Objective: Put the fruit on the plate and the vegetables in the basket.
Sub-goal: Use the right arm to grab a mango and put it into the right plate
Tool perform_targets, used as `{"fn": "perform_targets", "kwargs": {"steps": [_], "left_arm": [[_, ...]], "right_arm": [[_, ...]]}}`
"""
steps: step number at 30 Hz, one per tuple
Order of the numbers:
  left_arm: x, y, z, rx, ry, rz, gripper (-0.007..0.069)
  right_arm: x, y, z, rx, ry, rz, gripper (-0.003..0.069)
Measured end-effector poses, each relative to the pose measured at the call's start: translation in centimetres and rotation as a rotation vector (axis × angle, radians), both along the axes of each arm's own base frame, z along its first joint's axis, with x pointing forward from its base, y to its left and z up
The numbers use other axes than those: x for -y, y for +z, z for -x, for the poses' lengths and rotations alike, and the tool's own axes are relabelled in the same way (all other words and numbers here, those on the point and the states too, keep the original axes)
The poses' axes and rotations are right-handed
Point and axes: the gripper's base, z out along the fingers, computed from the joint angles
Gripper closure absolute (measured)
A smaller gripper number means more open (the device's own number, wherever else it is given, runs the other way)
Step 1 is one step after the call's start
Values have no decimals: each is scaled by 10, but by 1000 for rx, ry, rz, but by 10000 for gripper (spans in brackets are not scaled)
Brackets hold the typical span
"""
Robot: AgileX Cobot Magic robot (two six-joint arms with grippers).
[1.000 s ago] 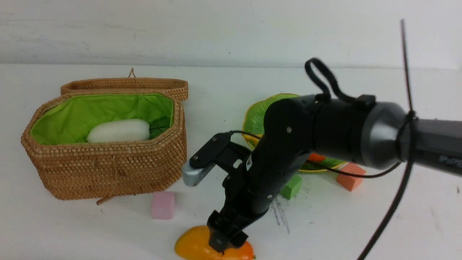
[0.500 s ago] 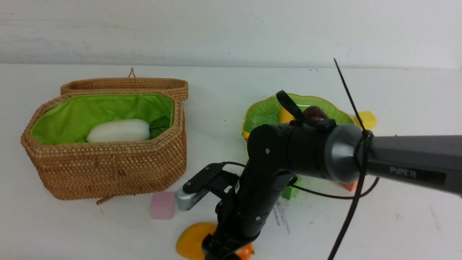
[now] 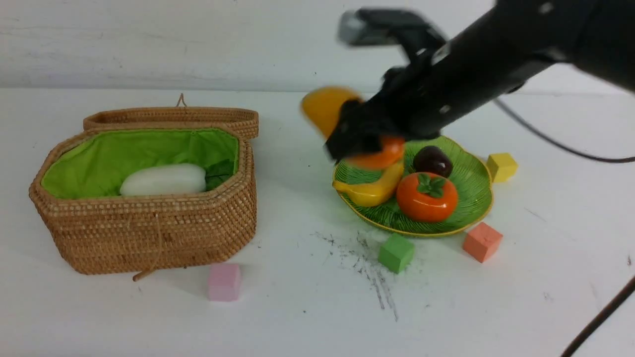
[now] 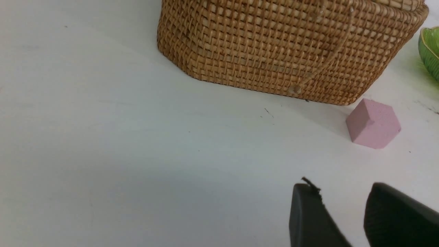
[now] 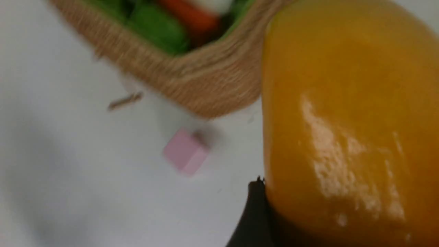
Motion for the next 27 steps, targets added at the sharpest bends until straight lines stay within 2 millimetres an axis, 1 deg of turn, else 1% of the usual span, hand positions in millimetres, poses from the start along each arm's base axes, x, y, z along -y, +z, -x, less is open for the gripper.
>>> {"fn": "perform_targets", "kwargs": {"steps": [1, 2, 3, 4, 5, 7, 8, 10, 11, 12, 13, 14, 15, 17, 20, 22, 24, 25, 27], "left_arm": [[0, 0, 0, 0, 0, 0, 386], [0, 0, 0, 0, 0, 0, 386], [0, 0, 0, 0, 0, 0, 386], [0, 0, 0, 0, 0, 0, 386], [0, 0, 0, 0, 0, 0, 386], [0, 0, 0, 0, 0, 0, 386], [0, 0, 0, 0, 0, 0, 386], [0, 0, 0, 0, 0, 0, 386], [0, 0, 0, 0, 0, 0, 386], [0, 0, 0, 0, 0, 0, 386], [0, 0, 0, 0, 0, 0, 386], [0, 0, 0, 0, 0, 0, 386], [0, 0, 0, 0, 0, 0, 386], [0, 0, 0, 0, 0, 0, 386], [0, 0, 0, 0, 0, 0, 386], [0, 0, 0, 0, 0, 0, 386], [0, 0, 0, 0, 0, 0, 386], [0, 0, 0, 0, 0, 0, 386], [0, 0, 0, 0, 0, 0, 386]], "right_arm": [[15, 2, -8, 1, -68, -21, 85], [19, 2, -10, 1, -85, -26, 85], [46, -1, -24, -9, -200, -55, 85], [63, -5, -34, -25, -278, -73, 85], [79, -11, -43, -43, -350, -91, 85], [103, -27, -58, -86, -457, -114, 85], [111, -36, -63, -113, -497, -125, 85], [124, -59, -76, -177, -559, -132, 85], [127, -69, -80, -202, -574, -130, 85], [127, -85, -86, -241, -583, -122, 85], [127, -88, -87, -245, -584, -121, 85], [126, -99, -90, -268, -587, -116, 85], [122, -116, -96, -298, -588, -107, 85], [118, -128, -99, -316, -587, -100, 85], [116, -137, -102, -325, -592, -97, 85], [117, -137, -103, -318, -597, -101, 79], [117, -136, -103, -312, -599, -104, 55], [117, -133, -102, -306, -600, -106, 17], [117, -129, -101, -298, -597, -104, -11]]}}
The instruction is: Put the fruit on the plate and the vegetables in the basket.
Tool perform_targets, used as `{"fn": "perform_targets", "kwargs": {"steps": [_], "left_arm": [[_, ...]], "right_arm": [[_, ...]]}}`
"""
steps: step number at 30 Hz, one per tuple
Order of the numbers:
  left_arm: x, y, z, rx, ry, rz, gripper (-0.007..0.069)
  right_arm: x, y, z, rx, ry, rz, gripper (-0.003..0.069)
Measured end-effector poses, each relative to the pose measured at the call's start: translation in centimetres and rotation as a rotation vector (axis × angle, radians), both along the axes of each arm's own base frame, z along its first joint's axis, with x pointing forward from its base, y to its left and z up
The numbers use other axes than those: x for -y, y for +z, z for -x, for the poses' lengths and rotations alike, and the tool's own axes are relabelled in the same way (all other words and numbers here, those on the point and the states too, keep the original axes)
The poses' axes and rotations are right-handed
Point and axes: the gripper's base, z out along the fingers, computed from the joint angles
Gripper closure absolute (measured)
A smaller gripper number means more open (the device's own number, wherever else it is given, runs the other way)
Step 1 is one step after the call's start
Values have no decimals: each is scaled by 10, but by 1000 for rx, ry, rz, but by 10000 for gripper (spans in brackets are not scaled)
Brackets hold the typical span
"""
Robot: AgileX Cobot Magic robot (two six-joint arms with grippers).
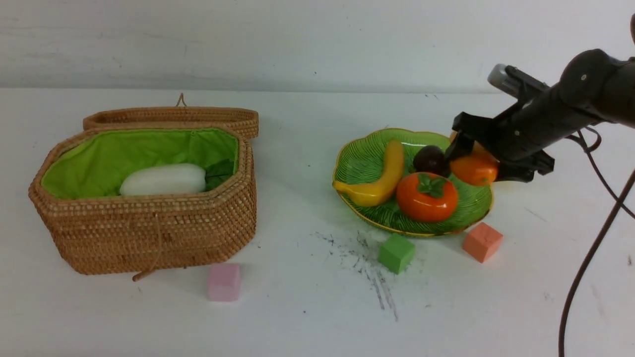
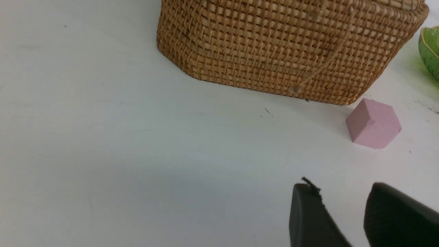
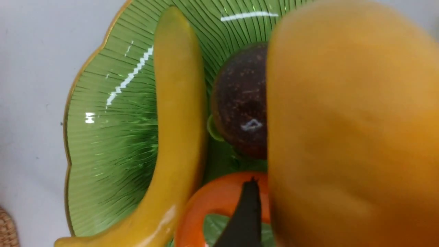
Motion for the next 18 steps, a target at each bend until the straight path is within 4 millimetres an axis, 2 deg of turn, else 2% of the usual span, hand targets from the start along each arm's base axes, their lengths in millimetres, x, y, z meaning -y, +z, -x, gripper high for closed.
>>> {"fn": "perform_targets", "kwargs": {"steps": [4, 9, 11, 12, 13, 14, 18], "left_arm": [[0, 0, 0, 0, 0, 0, 386], [0, 0, 0, 0, 0, 0, 386], [0, 0, 0, 0, 0, 0, 386], [0, 0, 0, 0, 0, 0, 386], [0, 0, 0, 0, 0, 0, 386], [0, 0, 0, 0, 0, 0, 386], [0, 0, 0, 0, 0, 0, 386]], "right_arm": [[1, 13, 5, 19, 9, 10, -17], [0, 54, 24, 52, 45, 10, 53], [0, 77, 37, 84, 79, 21, 99], [0, 80, 38, 89, 86, 24, 111], [-1, 102, 53, 125, 132, 43, 165], [-3, 110, 60, 134, 157, 51, 188], [-20, 165, 112, 220, 340, 105, 379]]}}
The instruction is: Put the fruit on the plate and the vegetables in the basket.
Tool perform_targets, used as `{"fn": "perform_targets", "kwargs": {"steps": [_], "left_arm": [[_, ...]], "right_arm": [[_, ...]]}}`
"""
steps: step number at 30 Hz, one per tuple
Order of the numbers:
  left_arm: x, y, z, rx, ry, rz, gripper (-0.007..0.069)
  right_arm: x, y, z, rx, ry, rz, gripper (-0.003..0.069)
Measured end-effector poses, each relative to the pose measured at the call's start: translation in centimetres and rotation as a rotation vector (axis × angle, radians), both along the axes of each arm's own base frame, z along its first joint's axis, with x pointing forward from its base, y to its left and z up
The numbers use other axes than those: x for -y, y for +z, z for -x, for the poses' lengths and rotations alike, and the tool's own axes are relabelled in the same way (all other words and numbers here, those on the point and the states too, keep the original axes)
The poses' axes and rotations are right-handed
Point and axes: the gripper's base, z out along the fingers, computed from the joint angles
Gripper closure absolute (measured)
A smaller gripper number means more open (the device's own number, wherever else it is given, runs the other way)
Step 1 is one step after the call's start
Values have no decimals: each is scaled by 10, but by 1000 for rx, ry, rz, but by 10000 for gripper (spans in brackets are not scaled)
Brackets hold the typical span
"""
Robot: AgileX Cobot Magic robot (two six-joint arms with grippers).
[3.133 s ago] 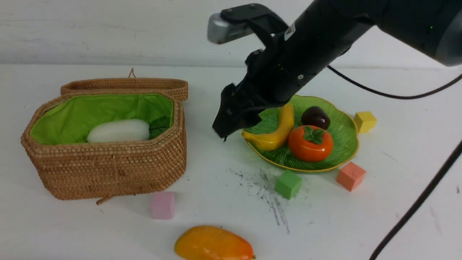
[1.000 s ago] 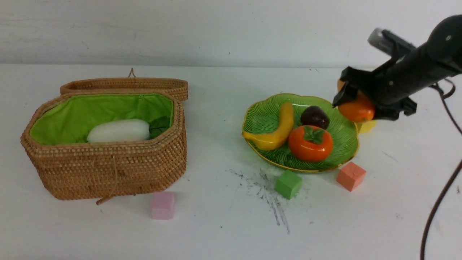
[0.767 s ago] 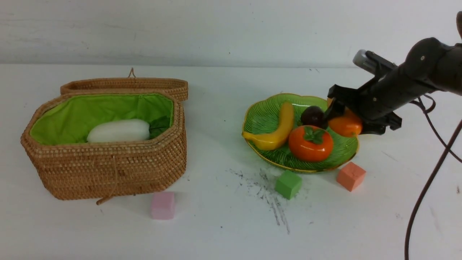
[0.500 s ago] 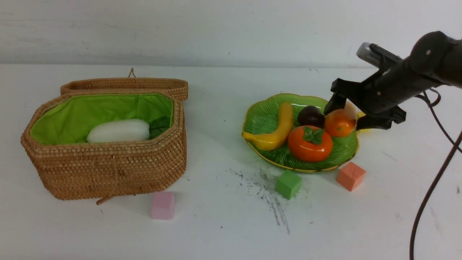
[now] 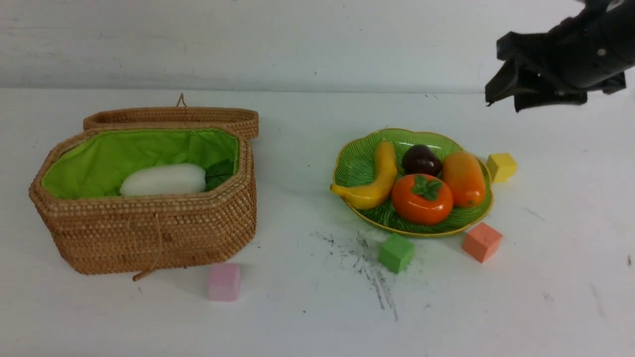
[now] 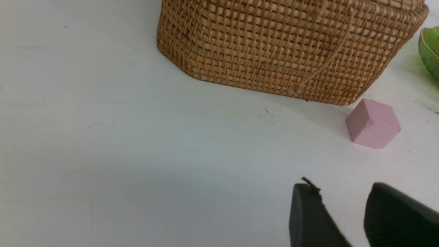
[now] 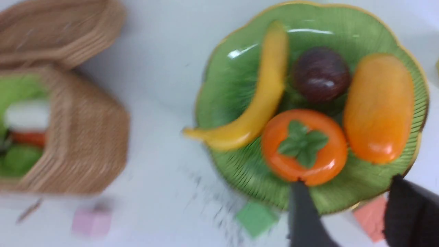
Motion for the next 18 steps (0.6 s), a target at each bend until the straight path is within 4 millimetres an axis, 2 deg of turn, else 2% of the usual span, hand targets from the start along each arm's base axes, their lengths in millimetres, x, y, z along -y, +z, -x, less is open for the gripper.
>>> {"fn": "perform_targets", "kwargs": {"steps": [2, 5, 6, 7, 12, 18], "left_arm": [[0, 0, 0, 0, 0, 0, 386], [0, 0, 0, 0, 0, 0, 386], [0, 0, 0, 0, 0, 0, 386], [0, 0, 0, 0, 0, 0, 386], [0, 0, 0, 0, 0, 0, 386], [0, 0, 0, 0, 0, 0, 386]], "right_arm": [[-13, 23, 33, 24, 109, 21, 494], [-29, 41, 71, 30, 198, 16, 626], [-31, 42, 78, 30, 210, 13, 646], [-34, 46, 94, 32, 231, 6, 670], [-40, 47, 135, 33, 294, -6, 676], [-34, 42, 166, 27, 339, 13, 675]]}}
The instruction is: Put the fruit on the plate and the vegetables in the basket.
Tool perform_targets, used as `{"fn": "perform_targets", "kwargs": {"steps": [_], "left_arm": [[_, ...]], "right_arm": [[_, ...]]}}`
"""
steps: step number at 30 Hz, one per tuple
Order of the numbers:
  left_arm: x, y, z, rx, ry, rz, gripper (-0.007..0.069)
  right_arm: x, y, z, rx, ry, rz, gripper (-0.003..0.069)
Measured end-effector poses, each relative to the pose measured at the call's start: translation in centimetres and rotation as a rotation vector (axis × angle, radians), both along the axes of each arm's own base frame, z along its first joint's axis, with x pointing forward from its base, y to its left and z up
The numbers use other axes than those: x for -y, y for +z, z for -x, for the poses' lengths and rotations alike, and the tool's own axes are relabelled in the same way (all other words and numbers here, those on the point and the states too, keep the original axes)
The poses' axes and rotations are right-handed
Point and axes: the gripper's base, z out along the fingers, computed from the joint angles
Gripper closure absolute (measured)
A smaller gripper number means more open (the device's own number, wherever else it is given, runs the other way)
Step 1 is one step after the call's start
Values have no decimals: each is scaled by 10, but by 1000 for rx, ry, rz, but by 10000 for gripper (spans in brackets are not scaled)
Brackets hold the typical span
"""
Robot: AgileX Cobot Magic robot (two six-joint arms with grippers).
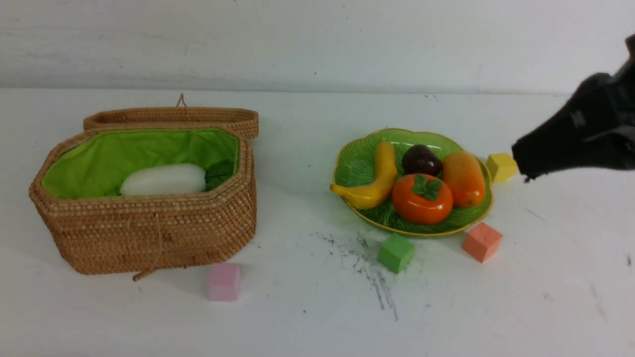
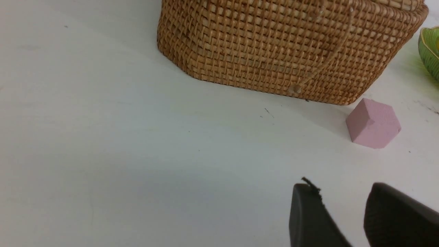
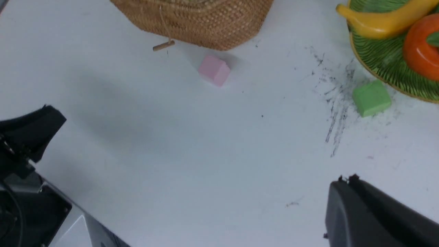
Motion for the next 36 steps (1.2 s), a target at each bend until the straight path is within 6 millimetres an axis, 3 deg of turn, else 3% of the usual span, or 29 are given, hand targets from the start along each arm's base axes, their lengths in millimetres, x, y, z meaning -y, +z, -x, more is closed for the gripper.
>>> {"fn": "perform_targets", "kwargs": {"steps": [5, 15, 22, 30, 36], "left_arm": [[0, 0, 0, 0, 0, 0, 386], [0, 0, 0, 0, 0, 0, 386], [0, 0, 0, 0, 0, 0, 386], [0, 0, 0, 0, 0, 0, 386], [0, 0, 0, 0, 0, 0, 386]], "right_arm": [[15, -12, 39, 5, 15, 7, 673], [53, -64, 133, 145, -15, -51, 667], [72, -83, 183, 226, 14, -66, 662], [84, -88, 214, 321, 27, -93, 657], [91, -91, 219, 389, -19, -40, 655]]}}
